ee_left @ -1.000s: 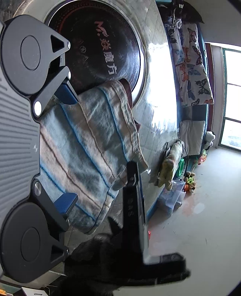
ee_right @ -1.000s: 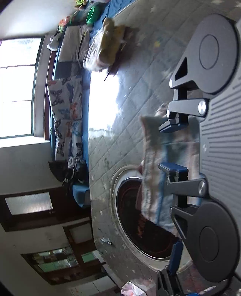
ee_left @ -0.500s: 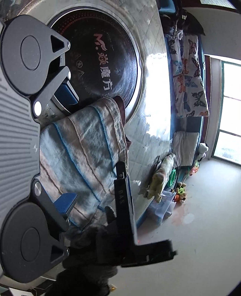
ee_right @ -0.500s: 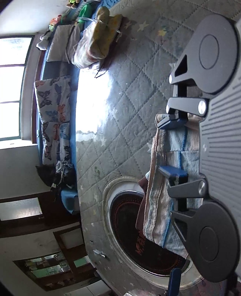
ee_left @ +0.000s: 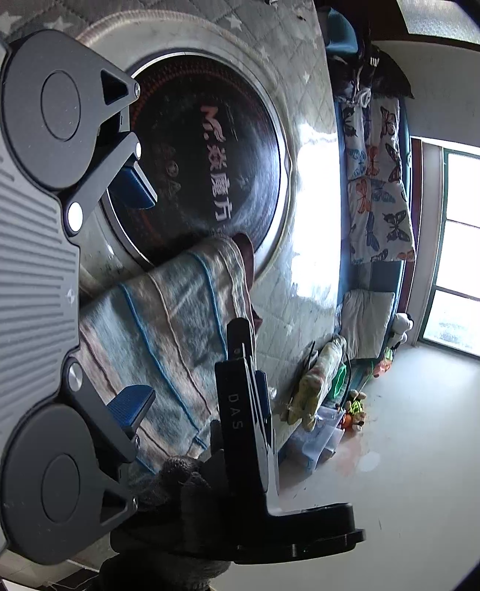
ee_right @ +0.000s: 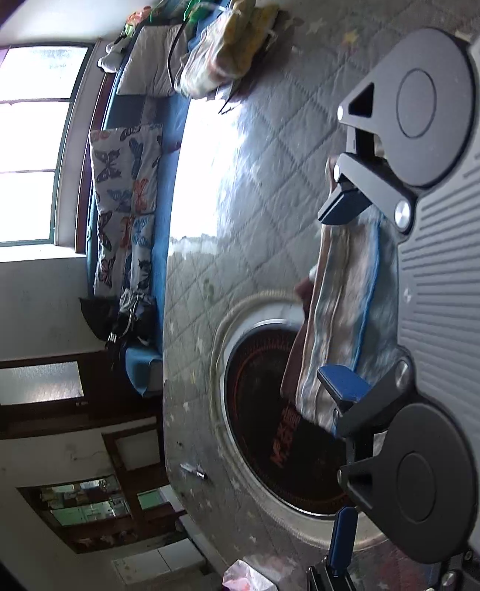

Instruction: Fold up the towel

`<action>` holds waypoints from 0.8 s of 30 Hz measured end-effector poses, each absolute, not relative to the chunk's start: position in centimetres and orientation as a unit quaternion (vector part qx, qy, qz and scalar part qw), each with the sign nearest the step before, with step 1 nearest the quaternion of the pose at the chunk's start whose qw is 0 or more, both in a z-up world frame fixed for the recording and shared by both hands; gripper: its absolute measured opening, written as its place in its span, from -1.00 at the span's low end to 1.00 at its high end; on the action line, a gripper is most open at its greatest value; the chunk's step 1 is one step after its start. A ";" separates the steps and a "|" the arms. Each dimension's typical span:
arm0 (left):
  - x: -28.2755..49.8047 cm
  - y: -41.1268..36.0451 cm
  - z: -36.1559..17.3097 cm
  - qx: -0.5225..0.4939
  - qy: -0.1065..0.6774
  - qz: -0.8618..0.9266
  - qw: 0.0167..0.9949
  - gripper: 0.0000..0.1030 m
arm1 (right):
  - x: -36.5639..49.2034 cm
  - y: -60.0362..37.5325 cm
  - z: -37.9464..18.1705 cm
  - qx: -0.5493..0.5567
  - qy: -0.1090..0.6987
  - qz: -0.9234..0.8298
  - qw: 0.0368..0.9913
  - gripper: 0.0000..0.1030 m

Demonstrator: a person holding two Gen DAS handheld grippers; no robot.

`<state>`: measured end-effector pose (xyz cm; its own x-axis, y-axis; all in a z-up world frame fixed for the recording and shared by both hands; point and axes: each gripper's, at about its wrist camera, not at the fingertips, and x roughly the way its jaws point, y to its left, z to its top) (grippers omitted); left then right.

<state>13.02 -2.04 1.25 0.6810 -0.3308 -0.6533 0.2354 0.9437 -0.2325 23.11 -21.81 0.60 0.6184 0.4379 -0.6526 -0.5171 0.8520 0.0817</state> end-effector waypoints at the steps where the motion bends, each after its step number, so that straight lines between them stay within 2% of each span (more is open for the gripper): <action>1: 13.0 -1.8 1.1 -0.067 0.370 -0.153 0.914 1.00 | 23.2 -21.5 0.4 -0.058 0.349 0.267 0.896 0.65; 8: 12.8 -0.9 0.4 -0.075 0.385 -0.145 0.909 1.00 | 24.1 -20.1 -1.2 -0.067 0.370 0.256 0.891 0.69; 12: 12.8 -0.9 0.5 -0.069 0.384 -0.142 0.910 1.00 | 23.8 -20.3 -0.4 -0.064 0.364 0.258 0.893 0.69; 14: 12.7 -0.8 0.7 -0.071 0.380 -0.139 0.912 1.00 | 23.3 -21.0 0.4 -0.055 0.354 0.261 0.896 0.75; 15: 12.6 -0.8 0.7 -0.070 0.378 -0.136 0.913 1.00 | 22.8 -21.5 1.0 -0.050 0.348 0.263 0.899 0.84; 24: 11.7 -2.0 0.3 -0.042 0.380 -0.133 0.914 1.00 | 15.7 -26.2 2.6 -0.062 0.313 0.272 0.908 0.84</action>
<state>11.73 -2.03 0.27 0.6752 -0.2747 -0.6845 0.2108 0.9612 -0.1778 15.74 -26.18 2.56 0.6562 0.4547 -0.6022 -0.5328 0.8443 0.0570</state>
